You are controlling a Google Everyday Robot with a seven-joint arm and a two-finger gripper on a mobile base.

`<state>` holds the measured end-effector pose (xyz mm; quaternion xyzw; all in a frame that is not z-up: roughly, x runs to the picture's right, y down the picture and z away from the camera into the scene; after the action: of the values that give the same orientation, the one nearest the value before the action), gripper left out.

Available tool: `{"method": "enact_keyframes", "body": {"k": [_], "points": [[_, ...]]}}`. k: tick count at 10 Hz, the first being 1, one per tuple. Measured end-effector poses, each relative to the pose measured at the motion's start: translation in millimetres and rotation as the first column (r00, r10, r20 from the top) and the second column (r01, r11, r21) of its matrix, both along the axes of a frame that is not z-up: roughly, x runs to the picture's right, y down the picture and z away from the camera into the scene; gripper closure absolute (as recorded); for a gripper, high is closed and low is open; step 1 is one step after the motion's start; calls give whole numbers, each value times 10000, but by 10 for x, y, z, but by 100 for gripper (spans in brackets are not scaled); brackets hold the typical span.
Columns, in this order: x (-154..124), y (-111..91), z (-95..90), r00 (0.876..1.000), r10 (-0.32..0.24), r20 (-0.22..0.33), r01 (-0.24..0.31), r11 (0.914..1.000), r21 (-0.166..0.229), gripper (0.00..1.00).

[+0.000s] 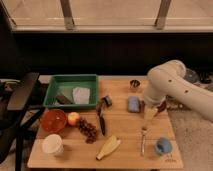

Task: Place apple in plastic cup

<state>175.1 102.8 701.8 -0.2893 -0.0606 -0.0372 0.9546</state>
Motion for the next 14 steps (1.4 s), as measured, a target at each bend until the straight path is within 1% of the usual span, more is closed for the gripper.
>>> {"method": "enact_keyframes", "body": {"k": [1,2,3,4,8,10,11,13,14], "points": [[-198,21,3,9996,23,290,-21,10000,-70,35],[-476,66,-3,9972,-39,749,54,9998,-200,35],[-592,69,-12,9954,-65,952,87,9997,-225,35],[-550,74,-8,9961,-85,876,104,9997,-214,35],[-561,76,-9,9961,-91,879,113,9996,-241,35],[-639,139,34,9939,-378,1039,405,9989,-242,35],[-739,184,63,9913,-501,1217,536,9982,-254,35],[-1116,311,145,9822,-687,1747,766,9963,-385,35],[-1382,380,184,9755,-804,2050,915,9948,-456,35]]}}
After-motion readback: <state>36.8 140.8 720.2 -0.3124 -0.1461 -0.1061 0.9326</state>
